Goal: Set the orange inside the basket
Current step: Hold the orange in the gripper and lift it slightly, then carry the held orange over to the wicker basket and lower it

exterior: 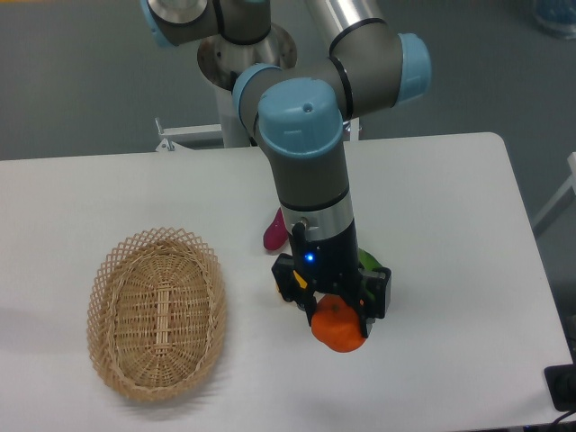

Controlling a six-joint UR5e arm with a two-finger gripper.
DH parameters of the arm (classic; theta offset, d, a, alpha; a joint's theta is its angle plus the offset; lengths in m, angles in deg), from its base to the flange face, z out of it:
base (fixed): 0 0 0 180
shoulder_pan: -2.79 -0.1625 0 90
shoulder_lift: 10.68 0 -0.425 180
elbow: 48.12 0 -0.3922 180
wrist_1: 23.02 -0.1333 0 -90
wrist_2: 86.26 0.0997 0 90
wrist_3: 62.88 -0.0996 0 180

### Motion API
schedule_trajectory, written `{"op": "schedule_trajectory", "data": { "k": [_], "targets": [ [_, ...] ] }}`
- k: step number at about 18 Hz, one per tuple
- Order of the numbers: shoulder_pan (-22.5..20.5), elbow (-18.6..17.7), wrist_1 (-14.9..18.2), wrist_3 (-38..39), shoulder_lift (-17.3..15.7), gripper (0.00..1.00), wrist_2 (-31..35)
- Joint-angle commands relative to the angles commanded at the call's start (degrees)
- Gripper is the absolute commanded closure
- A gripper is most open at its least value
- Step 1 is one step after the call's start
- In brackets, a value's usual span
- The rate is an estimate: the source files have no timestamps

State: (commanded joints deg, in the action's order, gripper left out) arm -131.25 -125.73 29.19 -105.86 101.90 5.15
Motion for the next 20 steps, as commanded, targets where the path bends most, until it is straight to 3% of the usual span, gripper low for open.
{"op": "schedule_trajectory", "data": {
  "k": [14, 20],
  "targets": [
    [0.53, 0.17, -0.09, 3.07, 0.35, 0.27, -0.09],
    [3.07, 2.29, -1.13, 8.77, 2.72, 0.27, -0.97]
  ]
}}
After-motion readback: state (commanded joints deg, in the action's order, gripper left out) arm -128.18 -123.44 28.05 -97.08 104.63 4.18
